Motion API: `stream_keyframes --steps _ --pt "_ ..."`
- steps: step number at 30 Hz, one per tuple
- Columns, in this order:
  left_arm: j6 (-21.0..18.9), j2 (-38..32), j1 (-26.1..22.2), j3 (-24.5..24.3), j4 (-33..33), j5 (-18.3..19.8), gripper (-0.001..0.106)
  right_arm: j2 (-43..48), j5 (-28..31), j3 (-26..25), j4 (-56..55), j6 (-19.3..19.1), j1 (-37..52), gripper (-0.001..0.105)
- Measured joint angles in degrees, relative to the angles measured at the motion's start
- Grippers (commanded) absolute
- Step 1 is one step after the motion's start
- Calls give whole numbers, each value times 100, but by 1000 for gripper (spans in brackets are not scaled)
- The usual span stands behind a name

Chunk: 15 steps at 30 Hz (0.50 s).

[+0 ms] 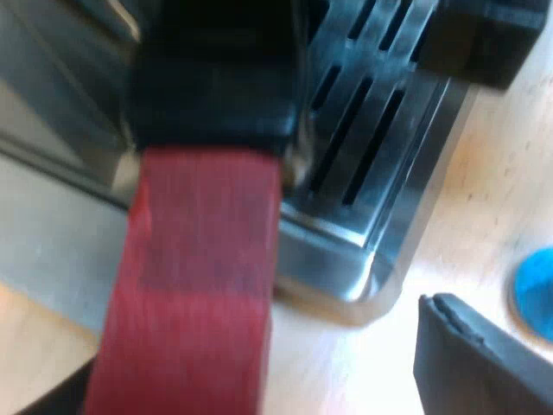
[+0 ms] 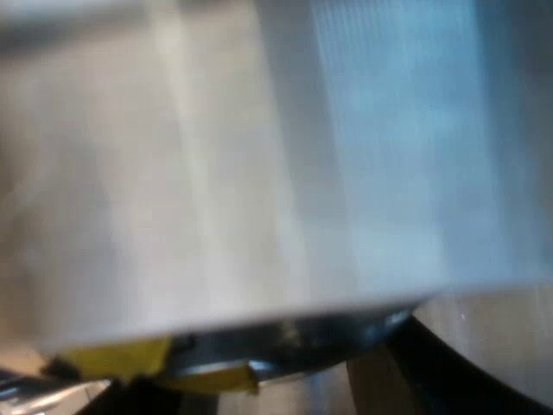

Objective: Put the handle in the coffee machine

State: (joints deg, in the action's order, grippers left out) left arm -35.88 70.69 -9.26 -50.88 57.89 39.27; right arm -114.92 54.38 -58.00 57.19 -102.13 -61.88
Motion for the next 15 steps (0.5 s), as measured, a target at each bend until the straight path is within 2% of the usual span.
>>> stream_keyframes --steps 2,11,15 --pt "33 0 -157 0 39 -154 59 0 0 0 0 0 0 38" --pt "127 0 -1165 0 39 -198 59 0 0 0 5 0 0 38" --pt "289 0 -1706 0 39 -114 59 0 0 0 53 -12 0 38"
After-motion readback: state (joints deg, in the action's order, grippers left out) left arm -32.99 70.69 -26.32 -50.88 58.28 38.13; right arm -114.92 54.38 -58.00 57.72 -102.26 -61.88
